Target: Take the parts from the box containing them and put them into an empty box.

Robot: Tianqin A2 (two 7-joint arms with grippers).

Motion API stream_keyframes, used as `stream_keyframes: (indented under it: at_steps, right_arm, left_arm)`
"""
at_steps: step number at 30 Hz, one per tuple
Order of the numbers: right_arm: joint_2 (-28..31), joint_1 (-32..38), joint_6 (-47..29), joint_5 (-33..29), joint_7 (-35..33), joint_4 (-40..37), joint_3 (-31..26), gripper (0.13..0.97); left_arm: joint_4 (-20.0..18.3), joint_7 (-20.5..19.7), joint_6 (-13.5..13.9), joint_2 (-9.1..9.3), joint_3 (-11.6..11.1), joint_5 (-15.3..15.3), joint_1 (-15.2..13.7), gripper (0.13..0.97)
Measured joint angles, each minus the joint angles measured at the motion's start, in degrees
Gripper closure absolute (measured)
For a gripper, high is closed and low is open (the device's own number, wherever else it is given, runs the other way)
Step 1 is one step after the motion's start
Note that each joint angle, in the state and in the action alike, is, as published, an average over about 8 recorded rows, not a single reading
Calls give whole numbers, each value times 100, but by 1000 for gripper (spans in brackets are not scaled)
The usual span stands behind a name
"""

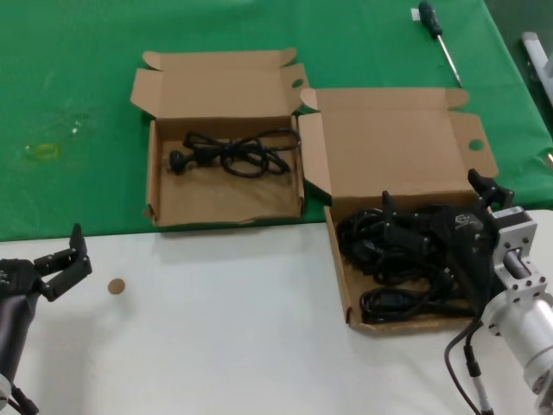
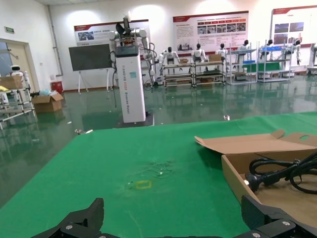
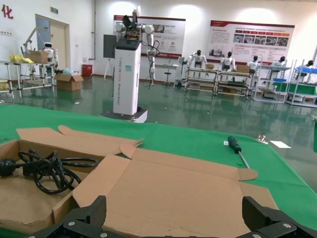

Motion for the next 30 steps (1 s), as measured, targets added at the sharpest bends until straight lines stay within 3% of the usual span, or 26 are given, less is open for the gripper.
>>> stream_keyframes:
  at_steps: [30]
  right_arm:
    - [0,0,0,0,0,0,0,129]
  left_arm:
    - [0,0,0,0,0,0,0,132]
